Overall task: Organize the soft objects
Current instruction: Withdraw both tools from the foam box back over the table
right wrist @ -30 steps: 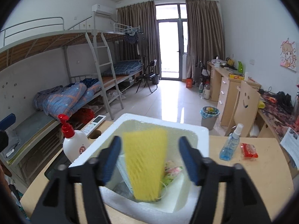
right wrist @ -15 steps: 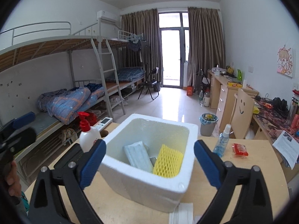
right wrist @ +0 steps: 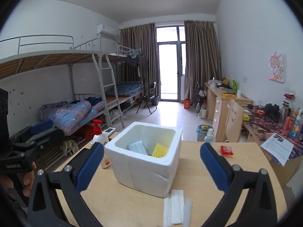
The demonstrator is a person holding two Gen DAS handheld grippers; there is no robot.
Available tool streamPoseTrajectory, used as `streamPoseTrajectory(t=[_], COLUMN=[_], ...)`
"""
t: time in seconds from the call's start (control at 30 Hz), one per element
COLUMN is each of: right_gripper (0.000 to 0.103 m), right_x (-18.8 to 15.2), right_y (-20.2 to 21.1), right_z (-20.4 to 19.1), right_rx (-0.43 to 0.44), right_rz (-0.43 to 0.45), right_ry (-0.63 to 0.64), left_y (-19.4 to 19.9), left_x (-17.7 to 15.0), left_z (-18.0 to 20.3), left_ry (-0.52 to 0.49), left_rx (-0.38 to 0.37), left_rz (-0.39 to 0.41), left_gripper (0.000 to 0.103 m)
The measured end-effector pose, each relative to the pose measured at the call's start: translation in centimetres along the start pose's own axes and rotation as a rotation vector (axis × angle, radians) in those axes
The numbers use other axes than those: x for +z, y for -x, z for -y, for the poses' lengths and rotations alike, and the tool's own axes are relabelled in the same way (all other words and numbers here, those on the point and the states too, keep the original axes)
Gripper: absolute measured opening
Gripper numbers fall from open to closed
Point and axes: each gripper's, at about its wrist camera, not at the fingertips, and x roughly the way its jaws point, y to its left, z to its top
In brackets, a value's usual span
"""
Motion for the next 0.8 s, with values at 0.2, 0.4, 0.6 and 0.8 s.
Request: streamPoseTrajectory(t=[0.2,0.4,0.6,0.8], right_gripper=[0.103,0.103,0.103,0.103], right_x=[-0.6,-1.9,-2.9,-4.2], right_y=[3.1,4.7,6.1,7.8], right_z=[0.6,0.2,0.0,-0.2], right_rx=[0.016,0.021,-0.009,-0.031], right_rz=[0.059,0.07,0.091,0.111], right_ry=[0.029,0.059,0.052,0.051], left_y=[1.4,3.1,5.5,7.5], left_x=[-0.4,-0.8,-1.5,-2.6], left_z=[1.7,2.6,3.7,4.7], left_ry=[-0.005,-0.011,-0.016,-0.033], left_rx=[0.018,0.024,0.02,-0.007], left_rz=[0.009,0.019,0.056,0.104], left_gripper=[0.102,0.102,0.102,0.102])
